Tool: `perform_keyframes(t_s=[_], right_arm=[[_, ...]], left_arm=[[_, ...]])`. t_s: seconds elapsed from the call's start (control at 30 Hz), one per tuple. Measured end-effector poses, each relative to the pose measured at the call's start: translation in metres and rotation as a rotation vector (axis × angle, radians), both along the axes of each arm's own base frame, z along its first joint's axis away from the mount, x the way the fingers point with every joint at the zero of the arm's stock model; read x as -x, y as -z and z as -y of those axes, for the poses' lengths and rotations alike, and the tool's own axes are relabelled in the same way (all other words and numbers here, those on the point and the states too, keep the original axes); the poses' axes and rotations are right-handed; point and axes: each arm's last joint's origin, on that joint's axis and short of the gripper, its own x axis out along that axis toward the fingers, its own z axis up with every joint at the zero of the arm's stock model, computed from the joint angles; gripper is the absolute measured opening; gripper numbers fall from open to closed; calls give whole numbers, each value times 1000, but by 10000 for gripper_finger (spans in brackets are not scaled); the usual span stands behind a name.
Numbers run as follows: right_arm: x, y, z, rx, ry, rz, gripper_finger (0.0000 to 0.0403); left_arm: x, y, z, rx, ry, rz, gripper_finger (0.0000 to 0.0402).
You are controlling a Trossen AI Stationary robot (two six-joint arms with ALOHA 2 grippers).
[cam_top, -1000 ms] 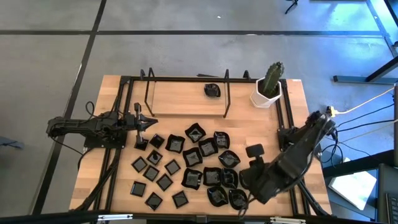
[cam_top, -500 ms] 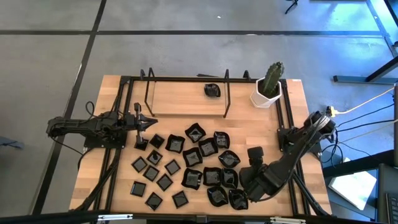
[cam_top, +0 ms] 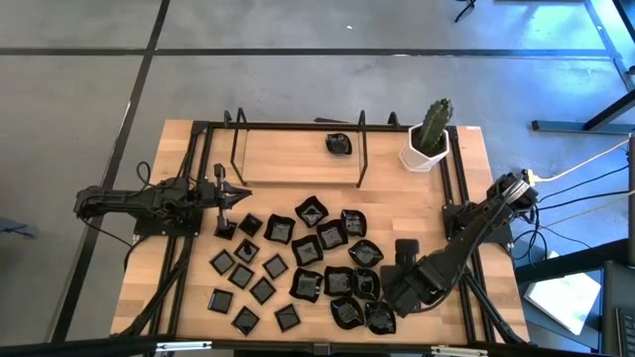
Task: Pick & Place Mini shaped plates
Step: Stack the leaf-shaped plate on top of the leaf-shaped plate on the shelf
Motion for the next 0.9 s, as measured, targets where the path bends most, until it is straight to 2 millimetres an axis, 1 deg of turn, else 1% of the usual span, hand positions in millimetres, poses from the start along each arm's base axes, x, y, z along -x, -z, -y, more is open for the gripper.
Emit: perform_keyframes(t_s=[0.3, 0.6, 0.73, 0.8, 0.9], right_arm=[[-5, -1, -7, -107, 12, 26, 225], [-4, 0, -8, -154, -6, -20, 222], [-5, -1, -7, -110, -57, 9, 197], [-6, -1, -7, -84, -58, 37, 176], [-8, -1, -9, -101, -65, 55, 135]], left_arm=[[0, 0, 0, 9, 0, 2, 9], [0, 0, 0, 8, 0, 1, 13], [0, 0, 0, 8, 0, 1, 10], [0, 0, 0, 8, 0, 2, 9], [0, 0, 0, 9, 0, 2, 9]])
